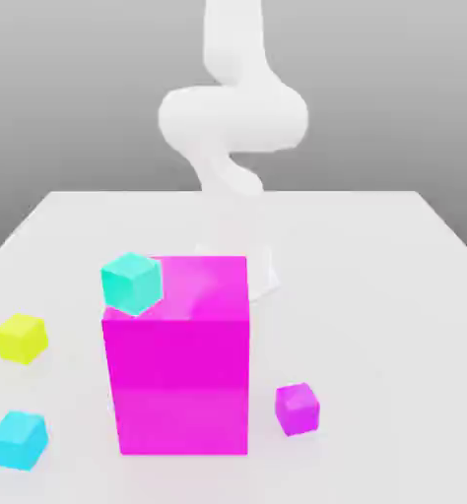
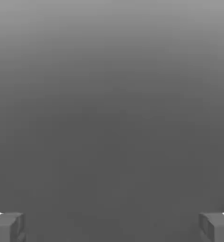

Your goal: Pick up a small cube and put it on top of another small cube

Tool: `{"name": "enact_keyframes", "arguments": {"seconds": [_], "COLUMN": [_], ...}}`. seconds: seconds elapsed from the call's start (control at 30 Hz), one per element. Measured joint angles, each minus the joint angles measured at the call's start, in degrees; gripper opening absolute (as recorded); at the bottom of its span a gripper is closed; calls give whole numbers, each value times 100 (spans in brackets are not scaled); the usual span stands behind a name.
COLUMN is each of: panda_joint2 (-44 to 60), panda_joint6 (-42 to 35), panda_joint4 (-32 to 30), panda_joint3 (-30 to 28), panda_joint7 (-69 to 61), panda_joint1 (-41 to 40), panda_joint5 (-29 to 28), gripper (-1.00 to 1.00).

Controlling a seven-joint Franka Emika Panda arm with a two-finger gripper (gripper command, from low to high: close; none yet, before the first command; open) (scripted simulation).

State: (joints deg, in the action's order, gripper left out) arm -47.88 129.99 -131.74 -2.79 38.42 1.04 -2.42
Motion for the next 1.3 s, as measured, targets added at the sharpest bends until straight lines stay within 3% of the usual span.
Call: {"name": "enact_keyframes", "arguments": {"seconds": [0.63, 1.0, 1.3], "panda_joint2": [-988, -904, -529], "panda_joint6": [-858, -853, -616], "panda_joint4": [-74, -167, -215], "panda_joint3": [-2488, -4255, -5964], "panda_joint7": [-5654, -8792, -11134], "panda_joint1": [837, 1559, 2617], "panda_joint5": [-1841, -2898, -3837], "gripper": [0, 0, 0]}}
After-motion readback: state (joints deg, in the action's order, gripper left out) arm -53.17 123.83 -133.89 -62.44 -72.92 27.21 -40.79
